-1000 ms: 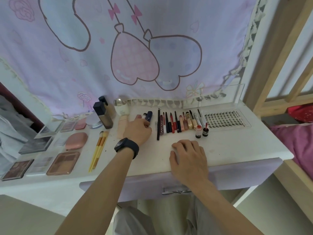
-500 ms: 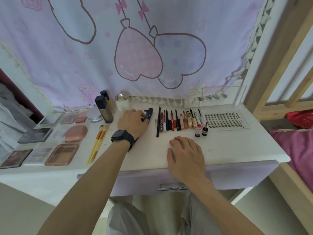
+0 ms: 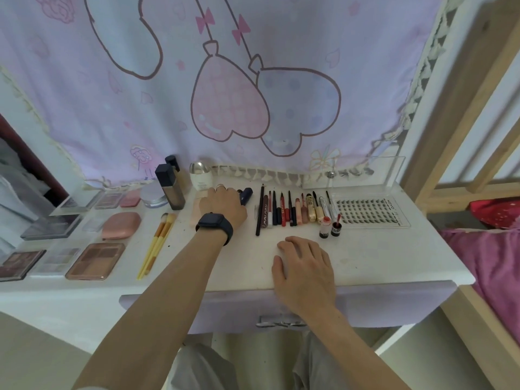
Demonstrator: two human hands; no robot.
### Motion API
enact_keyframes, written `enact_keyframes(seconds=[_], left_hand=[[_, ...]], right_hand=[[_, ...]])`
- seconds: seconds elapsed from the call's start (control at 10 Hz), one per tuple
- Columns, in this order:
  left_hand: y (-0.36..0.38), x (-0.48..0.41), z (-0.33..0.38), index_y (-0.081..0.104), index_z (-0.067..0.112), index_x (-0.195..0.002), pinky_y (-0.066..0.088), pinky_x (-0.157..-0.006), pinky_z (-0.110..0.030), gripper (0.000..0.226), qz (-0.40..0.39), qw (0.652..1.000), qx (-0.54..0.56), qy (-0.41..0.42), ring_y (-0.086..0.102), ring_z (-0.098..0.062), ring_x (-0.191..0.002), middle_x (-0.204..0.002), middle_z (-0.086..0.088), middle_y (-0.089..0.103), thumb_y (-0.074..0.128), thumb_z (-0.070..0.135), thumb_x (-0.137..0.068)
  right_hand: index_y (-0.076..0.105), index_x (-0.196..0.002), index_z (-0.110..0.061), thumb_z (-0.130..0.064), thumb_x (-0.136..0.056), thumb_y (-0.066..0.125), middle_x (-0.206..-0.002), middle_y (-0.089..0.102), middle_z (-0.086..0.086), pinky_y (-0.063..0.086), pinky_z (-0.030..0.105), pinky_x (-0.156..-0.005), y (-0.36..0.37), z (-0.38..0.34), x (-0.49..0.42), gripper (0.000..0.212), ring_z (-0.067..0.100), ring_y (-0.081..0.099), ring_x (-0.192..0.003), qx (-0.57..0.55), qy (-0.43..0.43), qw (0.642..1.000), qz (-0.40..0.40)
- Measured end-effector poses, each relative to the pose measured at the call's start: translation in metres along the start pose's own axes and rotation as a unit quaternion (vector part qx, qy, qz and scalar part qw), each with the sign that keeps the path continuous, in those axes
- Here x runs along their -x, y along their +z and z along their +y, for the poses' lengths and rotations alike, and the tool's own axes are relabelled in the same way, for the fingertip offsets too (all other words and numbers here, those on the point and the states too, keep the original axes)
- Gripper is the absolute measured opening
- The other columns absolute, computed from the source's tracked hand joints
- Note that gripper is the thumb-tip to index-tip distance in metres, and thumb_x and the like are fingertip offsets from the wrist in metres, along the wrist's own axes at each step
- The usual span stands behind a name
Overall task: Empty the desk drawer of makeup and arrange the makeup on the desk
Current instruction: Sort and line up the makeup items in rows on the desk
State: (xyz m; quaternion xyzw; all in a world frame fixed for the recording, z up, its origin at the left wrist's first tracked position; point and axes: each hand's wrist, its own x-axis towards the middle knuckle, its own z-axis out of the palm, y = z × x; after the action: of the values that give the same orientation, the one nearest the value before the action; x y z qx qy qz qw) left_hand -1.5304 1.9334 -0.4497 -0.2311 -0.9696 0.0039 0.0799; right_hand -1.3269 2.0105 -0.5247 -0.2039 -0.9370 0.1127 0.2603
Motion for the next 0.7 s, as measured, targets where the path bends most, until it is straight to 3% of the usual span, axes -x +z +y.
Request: enact_keyframes(seconds=[0.3, 0.4, 0.5, 0.6, 0.7], left_hand=[[0.001, 0.007, -0.011, 0.061, 0.022, -0.118, 0.041, -0.069, -0.033, 0.035, 0.026, 0.994, 0.097, -0.04, 0.055, -0.025, -0.103, -0.112, -0.005, 0.059, 0.045, 0.045, -0.098], [-0.001, 0.028, -0.017, 0.059, 0.025, -0.118, 0.04, -0.059, -0.026, 0.029, 0.073, 0.967, 0.237, -0.056, 0.056, -0.013, -0.081, -0.094, 0.005, 0.059, 0.05, 0.045, -0.099], [0.0, 0.059, -0.017, 0.059, 0.026, -0.115, 0.048, -0.068, -0.022, 0.018, 0.109, 0.893, 0.436, -0.01, 0.057, -0.003, -0.081, -0.105, 0.013, 0.061, 0.059, 0.032, -0.098], [0.0, 0.09, -0.011, 0.059, 0.033, -0.108, 0.052, -0.086, -0.025, 0.015, 0.091, 0.843, 0.527, 0.051, 0.058, -0.001, -0.1, -0.127, 0.031, 0.055, 0.062, 0.024, -0.097], [0.005, 0.111, -0.003, 0.065, 0.037, -0.104, 0.053, -0.079, -0.028, 0.014, 0.033, 0.818, 0.57, 0.071, 0.062, 0.0, -0.091, -0.1, 0.032, 0.066, 0.06, 0.025, -0.098]], right_hand=[[0.068, -0.119, -0.02, -0.039, -0.092, 0.046, -0.125, 0.066, -0.001, 0.048, 0.039, -0.1, 0.0, 0.001, -0.002, 0.039, 0.021, 0.058, -0.117, -0.008, -0.002, 1.0, -0.015], [0.066, -0.122, -0.022, -0.044, -0.093, 0.048, -0.124, 0.066, -0.005, 0.045, 0.037, -0.101, -0.004, 0.001, -0.004, 0.041, 0.018, 0.057, -0.118, -0.053, 0.02, 0.998, -0.018], [0.058, -0.129, -0.031, -0.065, -0.092, 0.041, -0.117, 0.062, -0.021, 0.04, 0.031, -0.101, -0.011, 0.0, -0.007, 0.053, 0.007, 0.054, -0.113, -0.158, 0.083, 0.983, -0.031], [0.047, -0.127, -0.045, -0.082, -0.084, 0.03, -0.1, 0.063, -0.031, 0.048, 0.035, -0.089, -0.017, 0.002, -0.011, 0.059, 0.001, 0.06, -0.097, -0.26, 0.15, 0.953, -0.033], [0.045, -0.115, -0.053, -0.082, -0.089, 0.03, -0.087, 0.07, -0.029, 0.048, 0.031, -0.074, -0.022, 0.004, -0.013, 0.042, -0.004, 0.063, -0.08, -0.322, 0.174, 0.93, -0.032]])
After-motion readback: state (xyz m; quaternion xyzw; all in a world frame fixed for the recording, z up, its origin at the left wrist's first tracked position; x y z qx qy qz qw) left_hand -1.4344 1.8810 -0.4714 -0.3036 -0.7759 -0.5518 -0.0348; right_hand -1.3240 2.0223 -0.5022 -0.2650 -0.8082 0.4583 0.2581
